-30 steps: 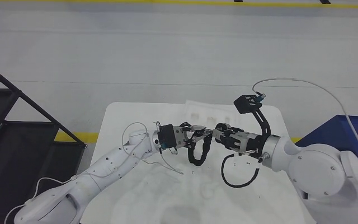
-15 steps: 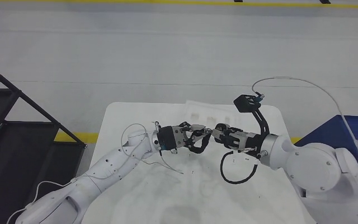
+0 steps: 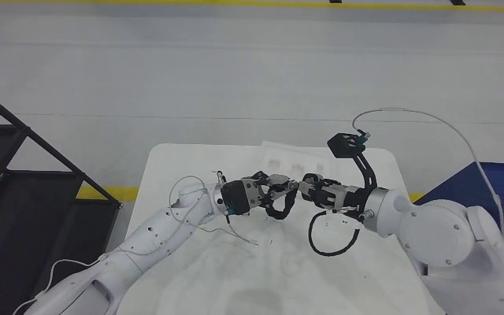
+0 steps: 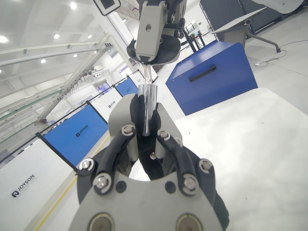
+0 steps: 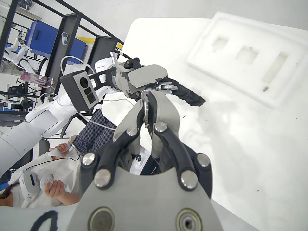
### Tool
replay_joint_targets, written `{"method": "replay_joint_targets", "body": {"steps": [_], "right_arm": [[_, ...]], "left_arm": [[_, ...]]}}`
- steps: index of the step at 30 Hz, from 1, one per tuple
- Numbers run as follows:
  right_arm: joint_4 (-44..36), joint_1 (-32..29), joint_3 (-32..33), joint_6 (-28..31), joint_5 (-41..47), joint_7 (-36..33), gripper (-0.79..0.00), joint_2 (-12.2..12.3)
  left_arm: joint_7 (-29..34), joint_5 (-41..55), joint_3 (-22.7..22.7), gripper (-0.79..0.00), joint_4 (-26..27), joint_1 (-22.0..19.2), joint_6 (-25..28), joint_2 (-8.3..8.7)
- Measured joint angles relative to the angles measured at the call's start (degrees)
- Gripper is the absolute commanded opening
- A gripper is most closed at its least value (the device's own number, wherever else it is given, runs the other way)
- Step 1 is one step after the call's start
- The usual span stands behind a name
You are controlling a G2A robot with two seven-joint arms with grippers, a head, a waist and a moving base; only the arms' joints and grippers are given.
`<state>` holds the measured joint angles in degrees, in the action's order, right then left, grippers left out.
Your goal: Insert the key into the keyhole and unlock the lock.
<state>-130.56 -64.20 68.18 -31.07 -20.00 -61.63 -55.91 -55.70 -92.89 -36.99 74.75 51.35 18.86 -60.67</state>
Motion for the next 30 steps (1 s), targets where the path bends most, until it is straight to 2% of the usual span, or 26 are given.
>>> {"method": "replay_joint_targets", "body": {"steps": [30], "right_arm": [[0.5, 1.5, -2.3, 2.0, -3.3, -0.2, -0.785, 0.1]], "left_arm": [[0.4, 2.4, -1.8, -0.785, -1.3, 1.0, 11.5, -1.93]]}}
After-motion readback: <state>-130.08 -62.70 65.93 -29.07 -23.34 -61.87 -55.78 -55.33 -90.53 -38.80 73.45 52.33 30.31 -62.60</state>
